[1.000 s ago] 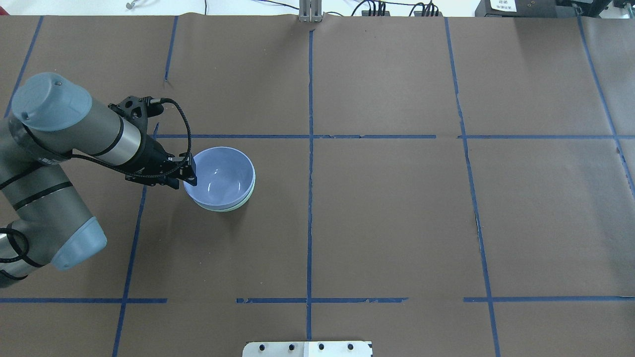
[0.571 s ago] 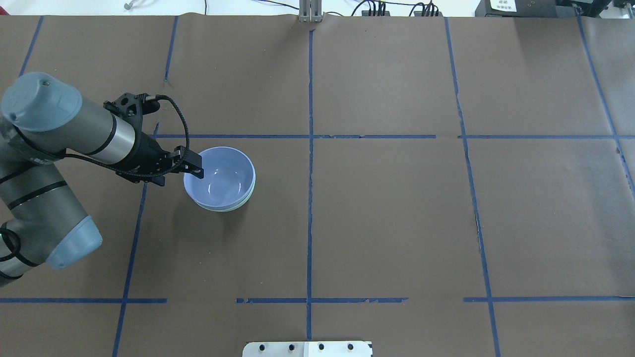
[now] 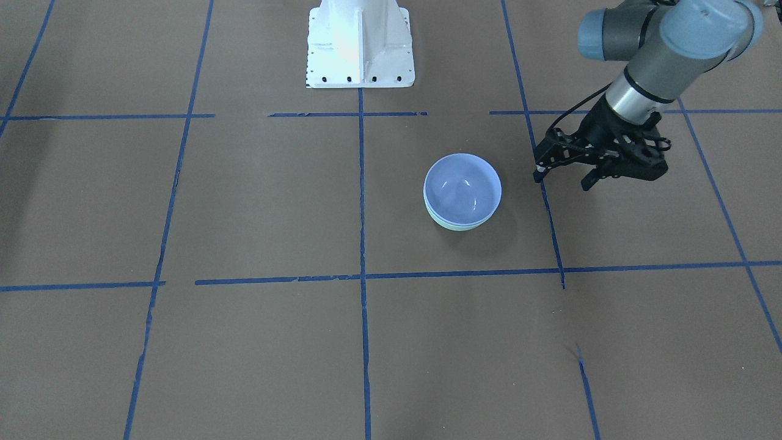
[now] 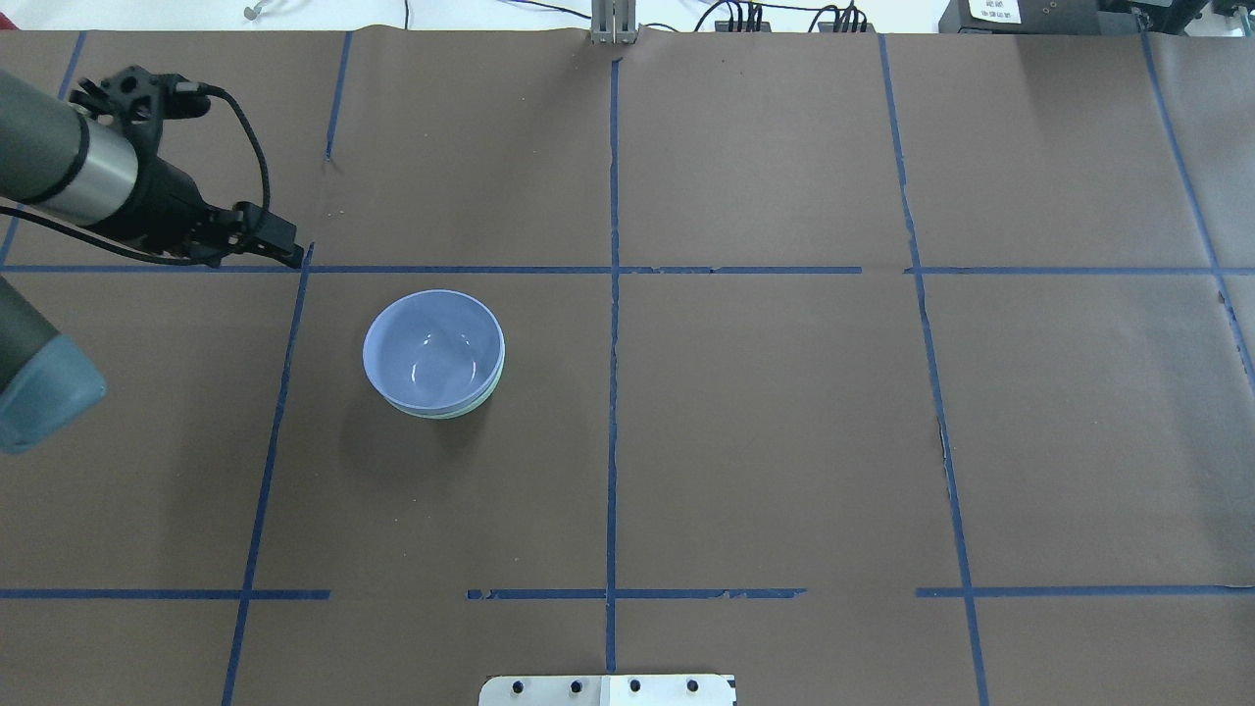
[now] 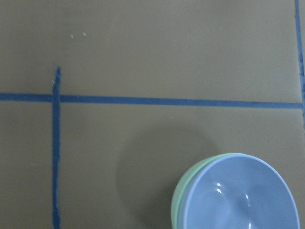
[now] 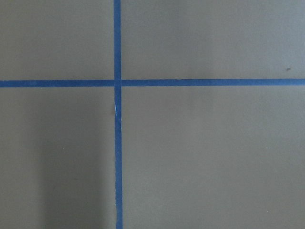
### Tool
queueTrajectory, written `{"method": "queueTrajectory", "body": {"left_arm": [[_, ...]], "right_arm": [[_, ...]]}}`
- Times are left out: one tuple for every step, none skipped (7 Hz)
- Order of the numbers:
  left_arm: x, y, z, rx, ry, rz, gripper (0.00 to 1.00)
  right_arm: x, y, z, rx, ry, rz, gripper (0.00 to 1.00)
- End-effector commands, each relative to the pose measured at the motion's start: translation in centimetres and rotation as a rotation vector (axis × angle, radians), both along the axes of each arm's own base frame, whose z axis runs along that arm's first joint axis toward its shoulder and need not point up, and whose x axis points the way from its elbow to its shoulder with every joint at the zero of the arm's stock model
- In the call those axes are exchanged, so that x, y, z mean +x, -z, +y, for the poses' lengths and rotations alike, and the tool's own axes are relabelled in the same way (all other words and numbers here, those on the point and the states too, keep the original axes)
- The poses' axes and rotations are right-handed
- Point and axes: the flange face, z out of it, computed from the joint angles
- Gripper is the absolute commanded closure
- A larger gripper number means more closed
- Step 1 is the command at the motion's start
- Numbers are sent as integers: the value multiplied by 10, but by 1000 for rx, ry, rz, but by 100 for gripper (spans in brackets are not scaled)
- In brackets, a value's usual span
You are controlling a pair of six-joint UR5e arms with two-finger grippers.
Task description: Stack blue bowl on green bowl
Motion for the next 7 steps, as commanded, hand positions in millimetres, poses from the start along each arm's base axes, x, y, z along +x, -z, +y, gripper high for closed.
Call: {"method": "queueTrajectory", "body": {"left_arm": [[-104,-44,-27,167,-81,-176,0],[-161,-95,-28,188,-110,-229,0],[-206,-140,-20,145,-122,-202,0],[-242,-196,-7,41,-84,-187,0],[-285,-240,17,-21,-39,-197,0],[-307,-270,34,-44,-43,-197,0],[-305,-286,38,-92,-50,-143,0]], "right_arm": [[0,0,0,-1,0,1,0],[0,0,0,0,0,1,0],[0,0,0,0,0,1,0],[0,0,0,-1,0,1,0],[0,0,0,0,0,1,0],[0,0,0,0,0,1,0],[0,0,0,-1,-1,1,0]]}}
